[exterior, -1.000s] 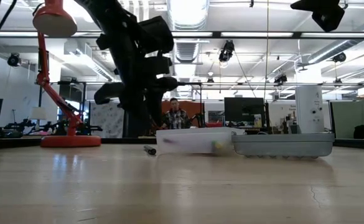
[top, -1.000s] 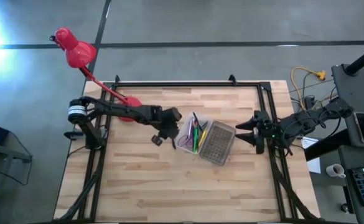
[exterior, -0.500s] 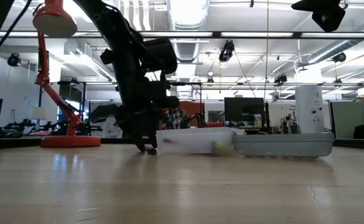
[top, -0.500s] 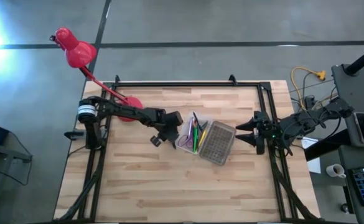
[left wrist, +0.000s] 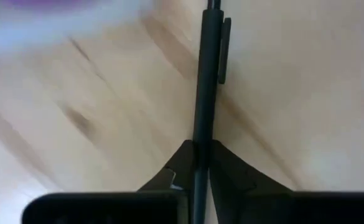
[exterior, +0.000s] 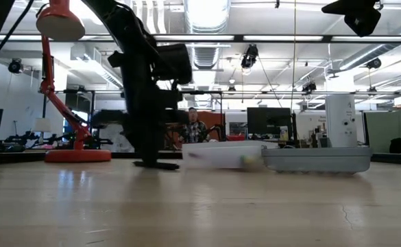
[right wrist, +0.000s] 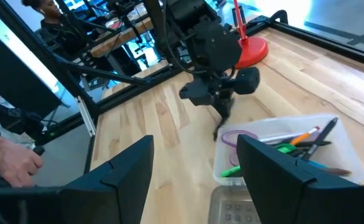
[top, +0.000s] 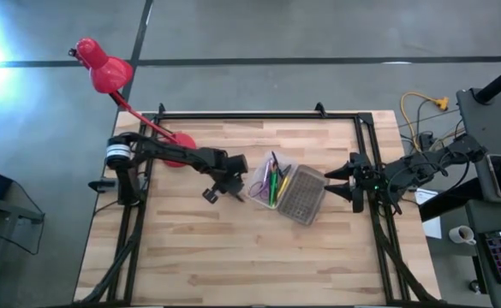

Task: Pick & place school supplies into a supply box
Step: Put the black pen into the supply box, then close the supply box

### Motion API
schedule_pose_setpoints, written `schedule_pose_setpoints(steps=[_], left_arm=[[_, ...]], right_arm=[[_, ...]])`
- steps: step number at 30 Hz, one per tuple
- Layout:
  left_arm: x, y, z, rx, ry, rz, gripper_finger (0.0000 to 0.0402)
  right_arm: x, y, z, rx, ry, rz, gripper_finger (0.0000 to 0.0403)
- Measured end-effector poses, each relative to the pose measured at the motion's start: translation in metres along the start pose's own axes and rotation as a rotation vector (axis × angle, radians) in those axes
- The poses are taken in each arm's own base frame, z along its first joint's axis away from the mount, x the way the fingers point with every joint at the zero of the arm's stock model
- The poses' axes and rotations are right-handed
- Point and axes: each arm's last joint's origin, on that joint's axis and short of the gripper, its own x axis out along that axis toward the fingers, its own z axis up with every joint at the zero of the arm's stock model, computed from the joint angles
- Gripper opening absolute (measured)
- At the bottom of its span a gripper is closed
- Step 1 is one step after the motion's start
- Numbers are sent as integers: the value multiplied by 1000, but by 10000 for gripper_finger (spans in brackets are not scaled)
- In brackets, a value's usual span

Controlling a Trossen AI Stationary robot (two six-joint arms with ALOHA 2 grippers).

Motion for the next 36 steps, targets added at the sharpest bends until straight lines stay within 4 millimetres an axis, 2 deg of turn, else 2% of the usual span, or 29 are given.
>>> schedule_pose_setpoints(steps=[2, 5, 8, 10, 13, 15, 16, 18, 21, 26, 29, 33, 36], left_arm=[[0, -5, -3, -76, 31, -55, 12], [-11, -12, -5, -236, 31, -165, 11], [-26, -13, -2, -561, -89, -289, 9], [-42, -3, 13, -786, -346, -375, 8], [-86, 21, 33, -920, -792, -369, 8], [-103, 37, 34, -1017, -950, -301, 8], [-105, 42, 31, -1090, -978, -277, 8], [-102, 49, 27, -1254, -980, -216, 8], [-98, 57, 27, -1396, -1004, -177, 8], [-60, 63, 30, -1570, -926, -237, 32], [-53, 69, 34, -1613, -943, -257, 59], [-37, 70, 28, -1728, -878, -283, 84], [-46, 69, 29, -1699, -908, -282, 93]], right_arm=[[0, 0, 0, 0, -1, 0, 221], [0, 0, 0, 1, -3, 0, 221], [0, 0, 0, 1, -3, 0, 221], [0, 0, 0, 0, -4, -2, 221], [0, -1, 1, 0, -20, -23, 221], [0, -1, 1, 3, -30, -31, 221], [0, -1, 1, 4, -36, -37, 221], [0, -1, 2, 8, -39, -42, 221], [0, -1, 2, 8, -39, -42, 221], [1, -1, 1, 13, -36, -43, 221], [1, -1, -1, 4, -9, -40, 221], [5, -3, -13, 15, 167, -10, 221], [8, -7, -27, 82, 354, -39, 221]])
